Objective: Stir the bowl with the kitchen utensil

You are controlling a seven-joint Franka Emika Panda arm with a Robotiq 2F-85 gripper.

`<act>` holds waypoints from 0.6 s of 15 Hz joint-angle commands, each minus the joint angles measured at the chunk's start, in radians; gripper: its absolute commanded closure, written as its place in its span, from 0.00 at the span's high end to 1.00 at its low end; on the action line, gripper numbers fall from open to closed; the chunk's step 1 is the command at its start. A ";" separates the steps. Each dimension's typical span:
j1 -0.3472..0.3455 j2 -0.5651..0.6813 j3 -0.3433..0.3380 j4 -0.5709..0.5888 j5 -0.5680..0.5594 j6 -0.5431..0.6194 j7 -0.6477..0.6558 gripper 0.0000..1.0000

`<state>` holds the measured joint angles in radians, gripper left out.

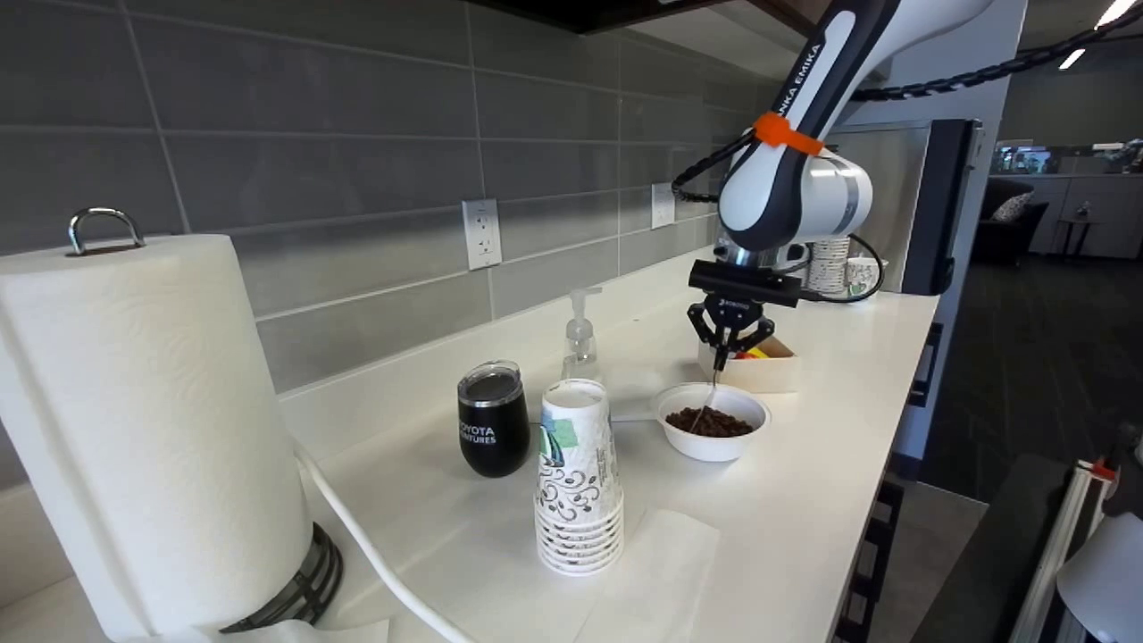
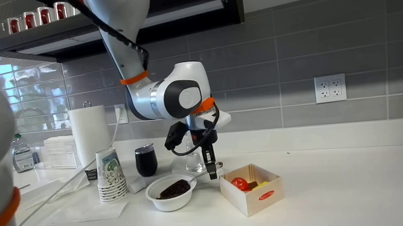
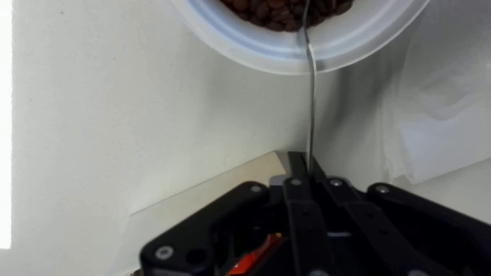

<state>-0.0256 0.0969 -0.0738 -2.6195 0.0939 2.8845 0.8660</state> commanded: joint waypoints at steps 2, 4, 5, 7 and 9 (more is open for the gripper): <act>0.036 -0.055 -0.033 0.003 -0.102 -0.036 0.070 0.01; 0.055 -0.085 -0.051 0.009 -0.246 -0.080 0.172 0.01; 0.058 -0.102 -0.052 0.015 -0.325 -0.112 0.234 0.01; 0.053 -0.146 -0.022 0.030 -0.461 -0.208 0.353 0.01; 0.043 -0.188 0.030 0.046 -0.553 -0.322 0.453 0.01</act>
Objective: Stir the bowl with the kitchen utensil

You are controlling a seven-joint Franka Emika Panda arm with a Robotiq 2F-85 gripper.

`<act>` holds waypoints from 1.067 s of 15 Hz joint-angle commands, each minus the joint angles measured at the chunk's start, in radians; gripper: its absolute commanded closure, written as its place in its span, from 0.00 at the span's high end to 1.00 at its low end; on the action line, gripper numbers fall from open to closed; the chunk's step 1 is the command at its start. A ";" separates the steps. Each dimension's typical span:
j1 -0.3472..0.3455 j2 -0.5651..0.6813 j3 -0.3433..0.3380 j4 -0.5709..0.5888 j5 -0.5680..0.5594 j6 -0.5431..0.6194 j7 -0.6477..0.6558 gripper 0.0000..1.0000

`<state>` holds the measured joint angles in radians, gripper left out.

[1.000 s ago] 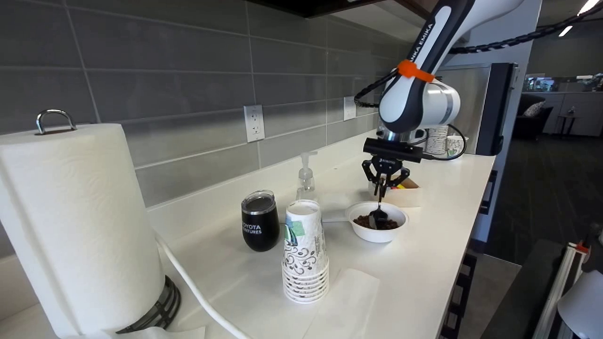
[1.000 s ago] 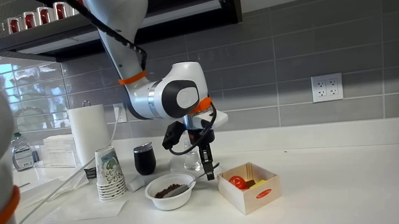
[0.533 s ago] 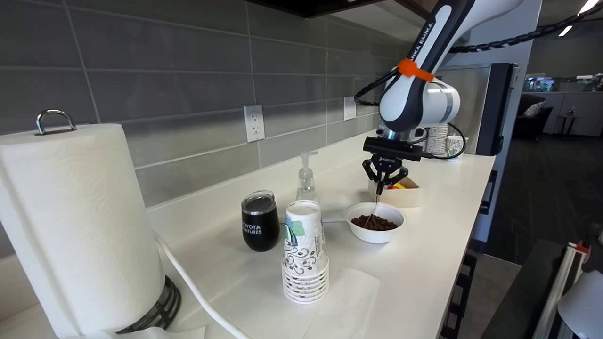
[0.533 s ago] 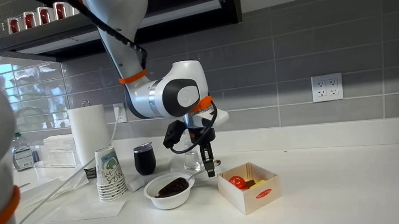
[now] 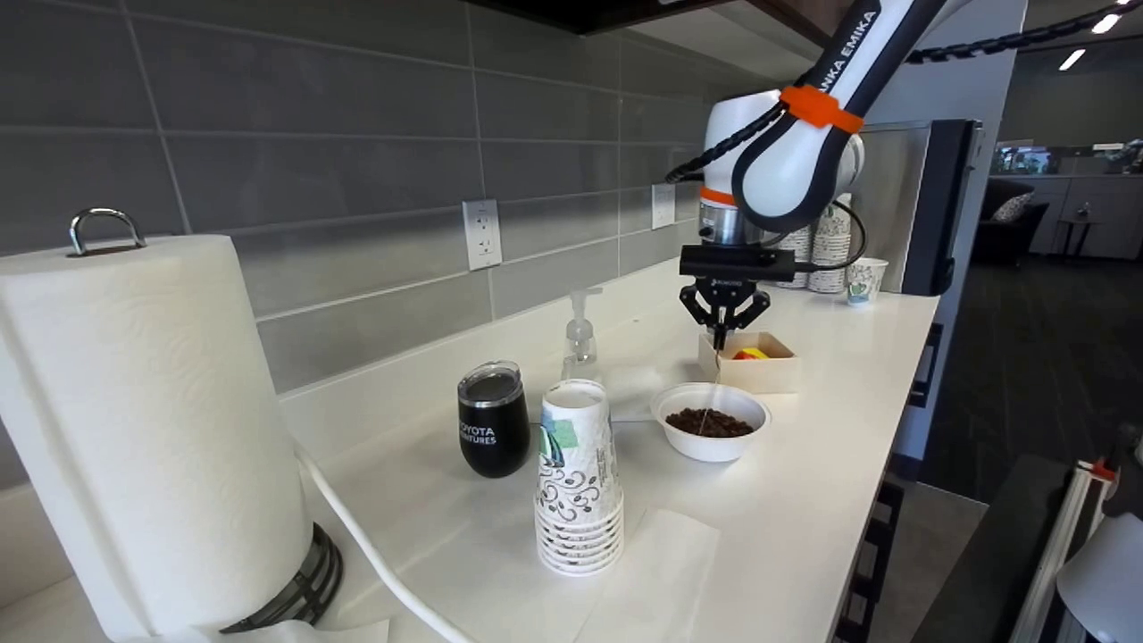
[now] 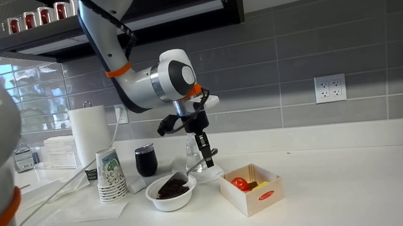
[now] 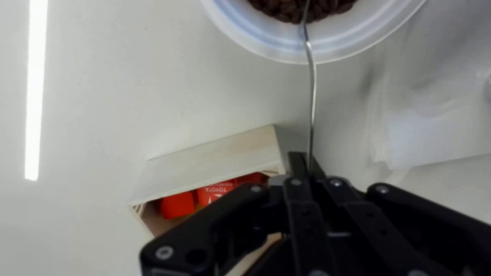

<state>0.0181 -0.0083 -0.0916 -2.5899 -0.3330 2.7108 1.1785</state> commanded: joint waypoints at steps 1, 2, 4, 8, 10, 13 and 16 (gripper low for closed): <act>-0.006 -0.100 0.074 0.023 -0.176 -0.197 0.198 0.01; -0.011 -0.115 0.101 0.030 -0.216 -0.238 0.245 0.01; -0.018 -0.136 0.145 0.041 -0.284 -0.313 0.328 0.01; -0.015 -0.147 0.195 0.055 -0.353 -0.465 0.419 0.01; -0.011 -0.131 0.199 0.058 -0.361 -0.507 0.434 0.01; -0.010 -0.102 0.199 0.056 -0.390 -0.514 0.480 0.01; -0.010 -0.077 0.192 0.060 -0.444 -0.499 0.548 0.01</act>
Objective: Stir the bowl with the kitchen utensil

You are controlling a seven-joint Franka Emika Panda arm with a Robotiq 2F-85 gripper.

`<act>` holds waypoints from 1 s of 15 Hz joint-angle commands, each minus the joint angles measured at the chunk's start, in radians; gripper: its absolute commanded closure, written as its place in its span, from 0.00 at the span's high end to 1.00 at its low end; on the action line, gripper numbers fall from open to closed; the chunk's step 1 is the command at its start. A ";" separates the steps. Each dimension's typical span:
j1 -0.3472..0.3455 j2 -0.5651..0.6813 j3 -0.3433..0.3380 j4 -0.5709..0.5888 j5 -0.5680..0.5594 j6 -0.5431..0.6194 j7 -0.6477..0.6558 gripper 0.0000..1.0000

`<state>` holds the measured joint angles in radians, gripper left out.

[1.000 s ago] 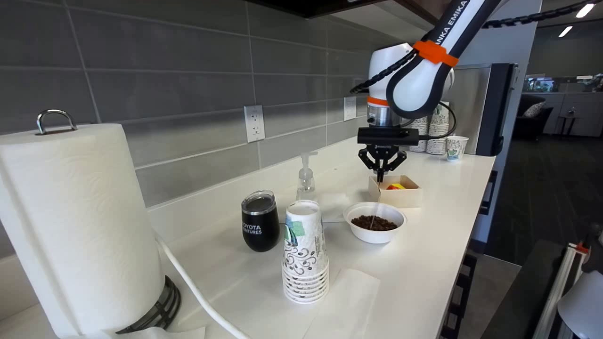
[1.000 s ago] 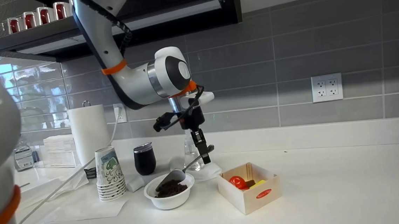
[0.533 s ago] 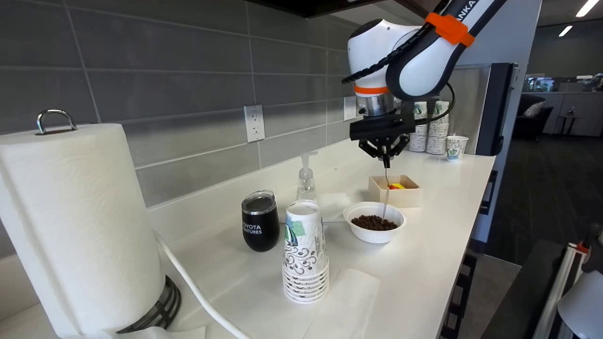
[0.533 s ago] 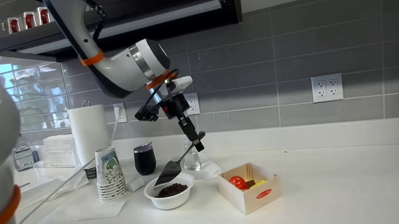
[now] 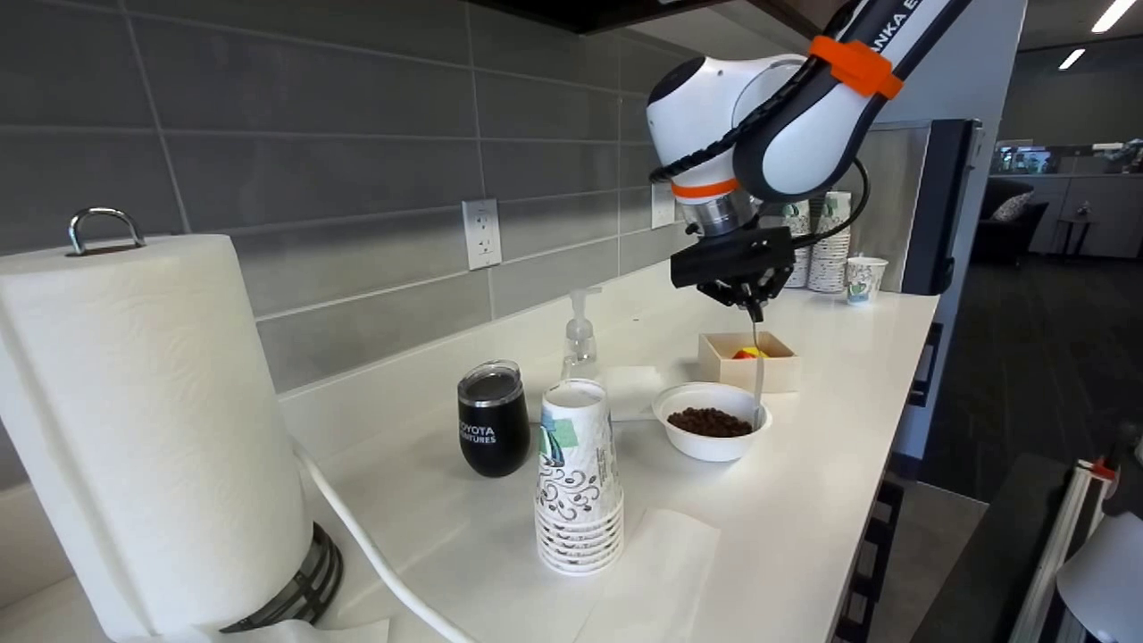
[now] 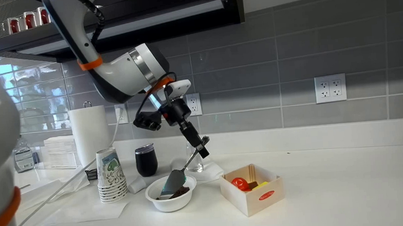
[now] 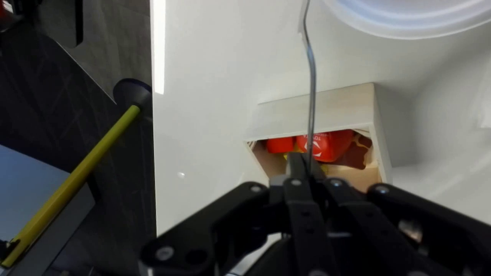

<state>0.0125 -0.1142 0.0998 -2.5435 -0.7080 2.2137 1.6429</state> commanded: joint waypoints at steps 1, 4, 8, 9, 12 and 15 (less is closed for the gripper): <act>-0.003 0.039 -0.001 0.015 -0.092 -0.004 0.111 0.01; 0.007 0.066 0.001 0.020 -0.173 -0.011 0.200 0.01; 0.027 0.096 0.004 0.024 -0.278 -0.002 0.316 0.01; 0.034 0.096 0.006 0.022 -0.291 0.006 0.339 0.01; 0.051 0.088 0.007 0.021 -0.325 0.024 0.393 0.01; 0.063 0.084 0.009 0.022 -0.355 0.046 0.448 0.01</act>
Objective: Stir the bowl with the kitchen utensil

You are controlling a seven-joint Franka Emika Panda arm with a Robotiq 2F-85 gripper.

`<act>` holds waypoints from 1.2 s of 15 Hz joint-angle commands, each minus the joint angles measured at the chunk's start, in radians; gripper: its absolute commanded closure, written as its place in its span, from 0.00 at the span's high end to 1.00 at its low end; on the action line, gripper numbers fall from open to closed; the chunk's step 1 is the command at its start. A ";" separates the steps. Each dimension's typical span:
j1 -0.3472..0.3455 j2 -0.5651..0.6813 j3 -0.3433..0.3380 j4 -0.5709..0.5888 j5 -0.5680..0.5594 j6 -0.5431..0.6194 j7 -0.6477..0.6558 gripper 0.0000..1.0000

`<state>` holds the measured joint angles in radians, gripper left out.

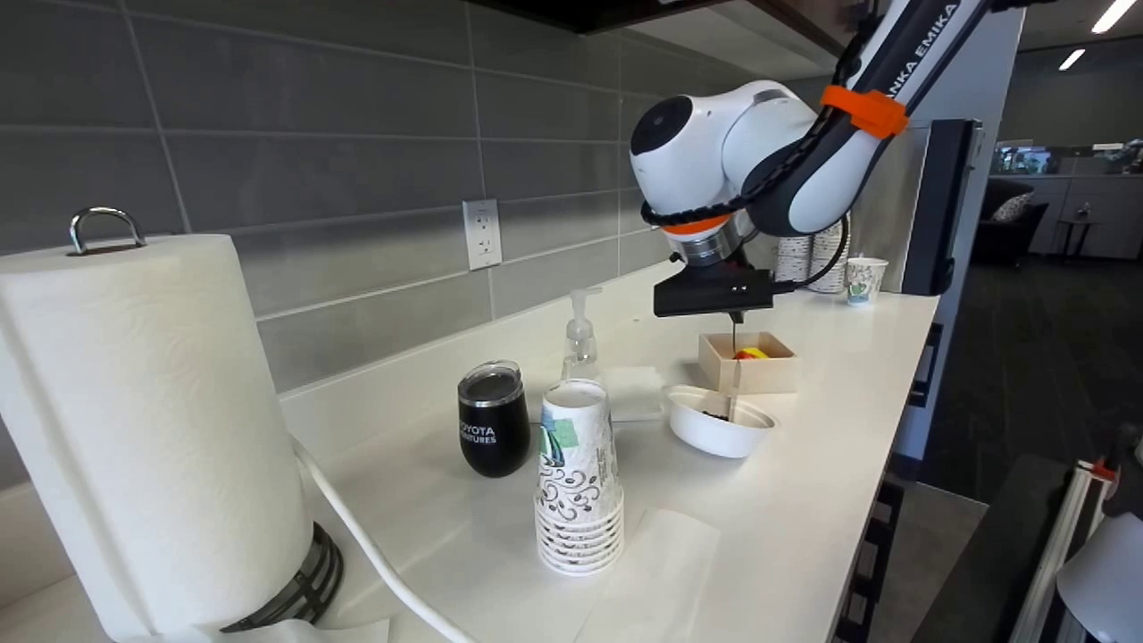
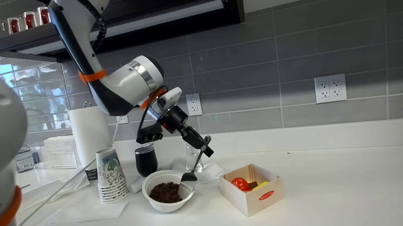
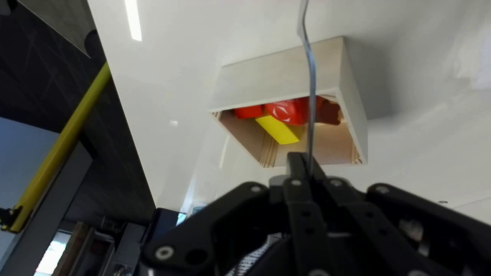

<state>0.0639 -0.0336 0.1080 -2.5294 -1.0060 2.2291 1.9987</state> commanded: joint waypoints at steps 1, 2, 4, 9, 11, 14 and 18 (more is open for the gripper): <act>0.014 0.001 0.001 0.009 -0.071 0.039 0.114 0.01; 0.015 -0.002 0.001 0.009 -0.085 0.048 0.133 0.01; 0.018 -0.008 0.001 0.010 -0.111 0.063 0.168 0.01; 0.022 -0.009 0.002 0.022 -0.151 0.084 0.228 0.01; 0.024 0.001 0.002 0.025 -0.159 0.098 0.241 0.01; 0.025 0.012 0.000 0.026 -0.145 0.139 0.239 0.01; 0.022 0.018 -0.005 0.025 -0.122 0.204 0.219 0.01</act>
<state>0.0856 -0.0267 0.1113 -2.5106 -1.1255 2.3821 2.1991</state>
